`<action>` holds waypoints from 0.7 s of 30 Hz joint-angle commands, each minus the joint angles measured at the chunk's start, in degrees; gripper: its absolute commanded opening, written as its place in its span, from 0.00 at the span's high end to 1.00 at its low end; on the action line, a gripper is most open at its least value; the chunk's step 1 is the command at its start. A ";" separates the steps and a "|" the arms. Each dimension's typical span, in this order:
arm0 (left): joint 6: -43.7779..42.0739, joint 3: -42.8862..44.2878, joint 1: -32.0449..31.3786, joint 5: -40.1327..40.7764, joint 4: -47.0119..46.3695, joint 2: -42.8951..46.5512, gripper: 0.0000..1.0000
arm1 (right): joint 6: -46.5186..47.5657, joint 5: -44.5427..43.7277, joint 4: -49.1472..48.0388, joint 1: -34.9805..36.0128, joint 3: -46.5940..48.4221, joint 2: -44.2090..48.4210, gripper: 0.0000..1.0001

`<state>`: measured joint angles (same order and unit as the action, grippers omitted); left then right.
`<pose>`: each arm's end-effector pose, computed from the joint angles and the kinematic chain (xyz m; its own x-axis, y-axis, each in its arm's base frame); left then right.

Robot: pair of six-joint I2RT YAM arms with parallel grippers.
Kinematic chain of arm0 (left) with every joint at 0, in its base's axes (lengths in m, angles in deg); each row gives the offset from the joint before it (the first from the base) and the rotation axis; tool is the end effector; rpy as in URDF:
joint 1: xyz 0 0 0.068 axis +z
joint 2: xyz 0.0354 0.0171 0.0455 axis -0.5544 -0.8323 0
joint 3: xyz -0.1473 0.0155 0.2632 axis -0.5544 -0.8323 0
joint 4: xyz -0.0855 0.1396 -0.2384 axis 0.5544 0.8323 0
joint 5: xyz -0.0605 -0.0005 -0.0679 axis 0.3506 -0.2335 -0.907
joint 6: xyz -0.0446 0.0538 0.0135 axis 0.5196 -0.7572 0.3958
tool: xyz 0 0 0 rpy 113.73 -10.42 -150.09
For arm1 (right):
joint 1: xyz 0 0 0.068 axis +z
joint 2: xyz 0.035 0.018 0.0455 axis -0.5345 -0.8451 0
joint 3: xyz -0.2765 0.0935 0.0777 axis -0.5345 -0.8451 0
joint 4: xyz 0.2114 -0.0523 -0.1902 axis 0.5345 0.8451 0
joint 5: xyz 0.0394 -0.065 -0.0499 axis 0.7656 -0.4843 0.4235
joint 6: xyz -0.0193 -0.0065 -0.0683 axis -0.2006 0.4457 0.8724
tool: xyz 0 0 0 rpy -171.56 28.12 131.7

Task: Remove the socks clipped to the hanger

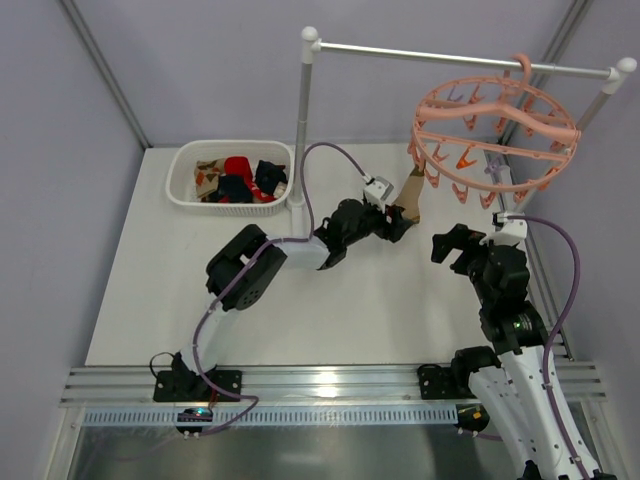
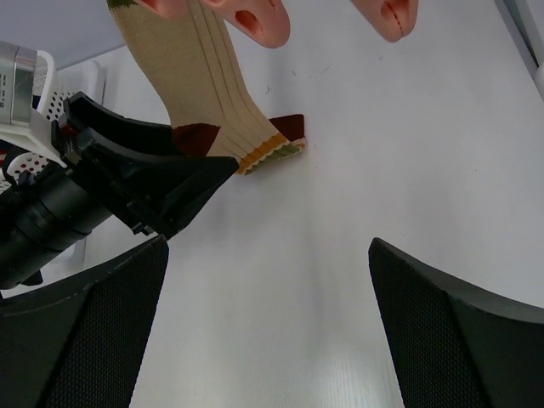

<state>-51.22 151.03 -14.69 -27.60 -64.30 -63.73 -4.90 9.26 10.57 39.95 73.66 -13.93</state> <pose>0.3669 -0.4244 0.1800 -0.2997 -0.1336 -0.9446 0.7733 0.5458 -0.3226 0.1585 0.0147 0.3038 -0.2629 0.2996 -0.9171 0.0654 0.9539 0.2929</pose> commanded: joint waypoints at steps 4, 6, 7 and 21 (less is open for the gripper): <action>1.21 3.14 -0.77 -1.11 -4.50 0.41 0.90 | 1.05 0.13 -2.72 -0.34 0.78 0.34 0.00; 0.86 2.44 -1.04 0.20 -4.59 0.94 1.00 | 1.14 0.13 -2.63 -0.34 0.87 0.16 0.00; 0.77 2.00 -1.12 0.56 -4.77 1.29 1.00 | 1.14 0.04 -2.63 -0.43 0.79 0.25 0.00; -3.89 -13.90 -4.28 17.08 -0.64 21.74 1.00 | 1.75 0.22 -1.92 -0.43 1.22 -0.36 0.00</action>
<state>-52.27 139.53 -17.51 -17.59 -63.71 -51.34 -4.14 9.37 10.59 39.80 73.66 -13.87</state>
